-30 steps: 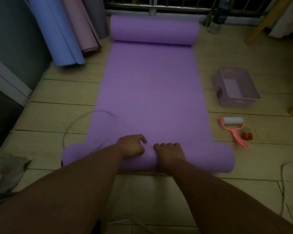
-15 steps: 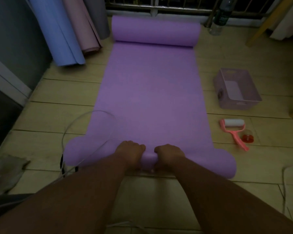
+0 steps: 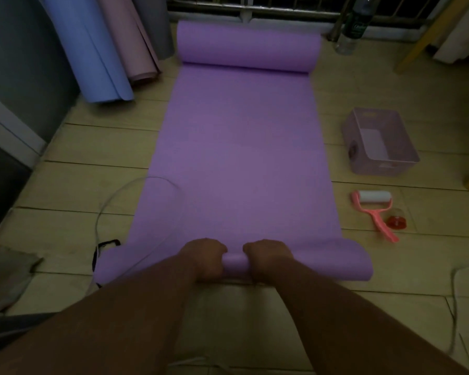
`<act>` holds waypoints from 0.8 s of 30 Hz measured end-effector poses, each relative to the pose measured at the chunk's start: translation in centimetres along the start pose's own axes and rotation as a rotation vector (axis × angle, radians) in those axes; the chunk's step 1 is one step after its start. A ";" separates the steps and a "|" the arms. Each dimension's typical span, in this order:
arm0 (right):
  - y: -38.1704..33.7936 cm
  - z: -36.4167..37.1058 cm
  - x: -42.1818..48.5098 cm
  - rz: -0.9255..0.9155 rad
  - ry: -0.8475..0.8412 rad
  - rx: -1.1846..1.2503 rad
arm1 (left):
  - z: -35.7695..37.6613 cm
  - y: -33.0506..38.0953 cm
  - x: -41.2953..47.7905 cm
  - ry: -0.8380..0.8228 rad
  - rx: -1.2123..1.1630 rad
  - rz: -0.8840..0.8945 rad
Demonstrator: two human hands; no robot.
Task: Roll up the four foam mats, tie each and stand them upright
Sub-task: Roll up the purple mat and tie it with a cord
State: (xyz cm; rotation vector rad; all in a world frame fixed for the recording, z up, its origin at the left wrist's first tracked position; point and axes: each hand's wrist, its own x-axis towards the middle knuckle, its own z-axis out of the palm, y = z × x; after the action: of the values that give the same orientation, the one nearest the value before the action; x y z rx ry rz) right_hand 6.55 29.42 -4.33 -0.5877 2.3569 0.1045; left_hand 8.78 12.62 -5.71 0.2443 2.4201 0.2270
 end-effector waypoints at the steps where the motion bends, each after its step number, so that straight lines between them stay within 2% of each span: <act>1: -0.1 -0.3 0.2 0.004 -0.008 0.003 | 0.0 -0.2 -0.1 0.036 0.004 0.004; 2: -0.1 -0.5 0.4 0.014 -0.017 0.012 | 0.1 -0.5 -0.3 0.099 0.025 0.027; 5: 0.2 -1.6 0.6 0.062 -0.059 0.078 | 1.0 -1.1 -0.5 0.436 0.209 0.197; 6: 0.5 -2.0 0.7 0.072 -0.071 0.095 | 1.3 -1.2 -0.6 0.504 0.222 0.239; 8: 0.9 -2.5 1.0 0.073 -0.098 0.112 | 1.3 -0.8 -0.6 0.534 0.206 0.270; 10: 1.1 -2.3 1.2 0.063 -0.124 0.122 | 0.2 0.0 -0.5 0.400 0.194 0.200; 12: 1.1 -1.5 1.2 0.052 -0.077 0.148 | -0.4 0.3 0.0 0.256 0.146 0.102; 15: 1.3 -0.3 0.3 -0.003 0.183 0.111 | -1.0 0.2 0.8 0.132 0.088 0.019; 17: 1.1 0.2 -0.3 -0.052 0.272 0.002 | -1.7 0.1 1.2 0.080 0.058 0.009; 21: 0.5 0.1 -0.6 -0.011 0.215 -0.035 | -2.1 0.0 1.3 0.011 0.050 0.046; 24: 0.1 -1.3 -0.1 0.012 0.117 -0.036 | -1.8 -0.2 1.0 0.044 0.092 0.063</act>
State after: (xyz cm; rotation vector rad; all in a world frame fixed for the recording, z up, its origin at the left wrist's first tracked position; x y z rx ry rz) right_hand 5.81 29.26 -3.27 -0.6116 2.4772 0.1212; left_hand 6.87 12.50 -5.00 0.3606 2.4715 0.1507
